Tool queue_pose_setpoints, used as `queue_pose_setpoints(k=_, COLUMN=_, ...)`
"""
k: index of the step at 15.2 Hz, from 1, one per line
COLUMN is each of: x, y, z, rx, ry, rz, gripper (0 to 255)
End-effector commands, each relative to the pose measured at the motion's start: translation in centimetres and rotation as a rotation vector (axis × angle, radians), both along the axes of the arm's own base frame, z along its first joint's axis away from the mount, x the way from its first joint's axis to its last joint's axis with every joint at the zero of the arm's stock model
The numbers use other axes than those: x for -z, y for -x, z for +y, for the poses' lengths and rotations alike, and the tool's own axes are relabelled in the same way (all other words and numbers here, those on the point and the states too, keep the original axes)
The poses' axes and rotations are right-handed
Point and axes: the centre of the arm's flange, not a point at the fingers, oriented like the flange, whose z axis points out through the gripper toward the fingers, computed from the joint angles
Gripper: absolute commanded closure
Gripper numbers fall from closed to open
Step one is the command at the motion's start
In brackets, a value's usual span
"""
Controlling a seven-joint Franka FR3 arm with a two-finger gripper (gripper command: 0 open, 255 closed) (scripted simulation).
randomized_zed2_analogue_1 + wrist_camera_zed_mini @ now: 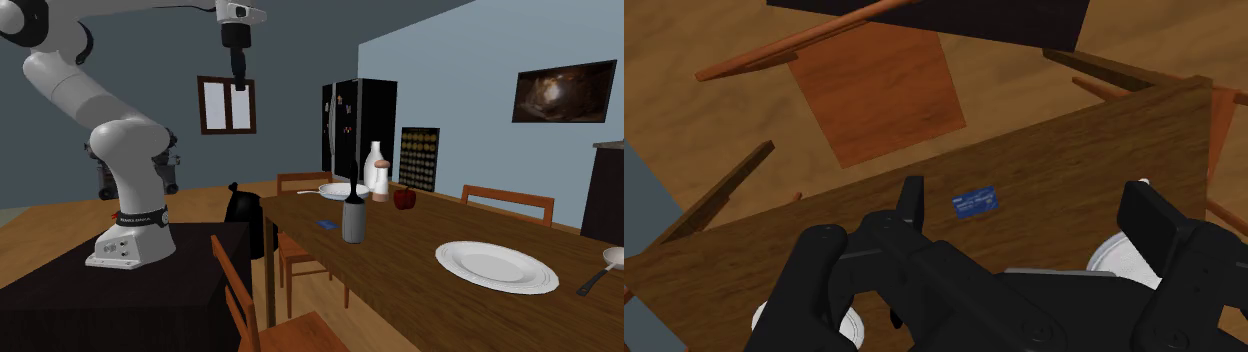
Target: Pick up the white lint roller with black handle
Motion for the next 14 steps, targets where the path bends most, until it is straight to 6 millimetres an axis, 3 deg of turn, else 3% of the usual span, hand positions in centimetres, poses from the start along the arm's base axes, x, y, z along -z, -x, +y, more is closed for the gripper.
queue_pose_setpoints(k=1, x=0.0, y=0.0, z=0.0, rx=0.0, ry=0.0, rz=0.0, gripper=0)
queue_pose_setpoints(k=14, x=9.4, y=-17.2, z=2.7, rx=-0.042, ry=0.175, rz=0.18, gripper=0)
